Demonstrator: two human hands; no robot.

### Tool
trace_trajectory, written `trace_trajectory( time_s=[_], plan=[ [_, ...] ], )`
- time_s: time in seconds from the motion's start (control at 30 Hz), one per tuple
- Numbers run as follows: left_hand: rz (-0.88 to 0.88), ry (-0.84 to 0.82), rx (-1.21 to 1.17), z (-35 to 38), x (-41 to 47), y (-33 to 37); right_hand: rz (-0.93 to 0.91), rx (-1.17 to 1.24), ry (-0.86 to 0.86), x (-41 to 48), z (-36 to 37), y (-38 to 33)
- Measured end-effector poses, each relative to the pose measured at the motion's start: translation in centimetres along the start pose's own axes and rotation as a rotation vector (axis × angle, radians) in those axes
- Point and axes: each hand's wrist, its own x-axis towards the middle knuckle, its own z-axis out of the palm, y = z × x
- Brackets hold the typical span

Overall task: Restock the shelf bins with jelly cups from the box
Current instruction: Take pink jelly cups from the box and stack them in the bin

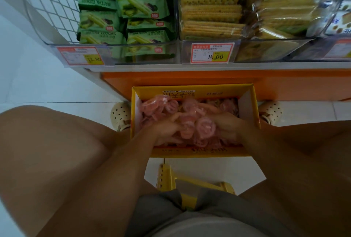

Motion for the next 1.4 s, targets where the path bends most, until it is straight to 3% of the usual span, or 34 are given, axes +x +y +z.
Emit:
trace_trajectory(
  time_s=[0.17, 0.33, 0.5, 0.67, 0.83, 0.9, 1.03, 1.3, 1.4],
  plan=[
    [0.0, -0.053, -0.171, 1.0, -1.6, -0.5, 0.019, 0.158, 0.048, -2.1, 1.7, 0.2],
    [0.018, -0.062, -0.255, 1.9, -3.9, 0.1, -0.143, -0.085, 0.138, -3.9, 4.2, 0.6],
    [0.162, 0.072, 0.026, 2.1, -5.6, 0.2, -0.287, -0.286, 0.199, -6.1, 6.0, -0.3],
    [0.322, 0.193, 0.077, 1.7, -8.1, 2.3, -0.391, -0.433, 0.292, -9.6, 6.6, -2.6],
    [0.488, 0.288, 0.135, 1.7, -12.5, 6.2, -0.547, -0.611, 0.391, -13.1, 8.1, -7.6],
    [0.574, 0.295, 0.127, 1.7, -15.2, 8.2, -0.604, -0.58, 0.438, -14.2, 9.8, -10.1],
    [0.797, 0.313, 0.164, 1.3, -21.7, 12.8, -0.765, -0.505, 0.428, -18.1, 13.4, -15.9],
    [1.179, 0.487, 0.315, -1.3, -32.8, 21.0, -1.103, -0.676, 0.35, -26.3, 21.5, -26.8],
    [1.294, 0.621, 0.307, -3.6, -36.6, 23.3, -1.227, -0.763, 0.412, -28.5, 24.3, -32.5]
  ],
)
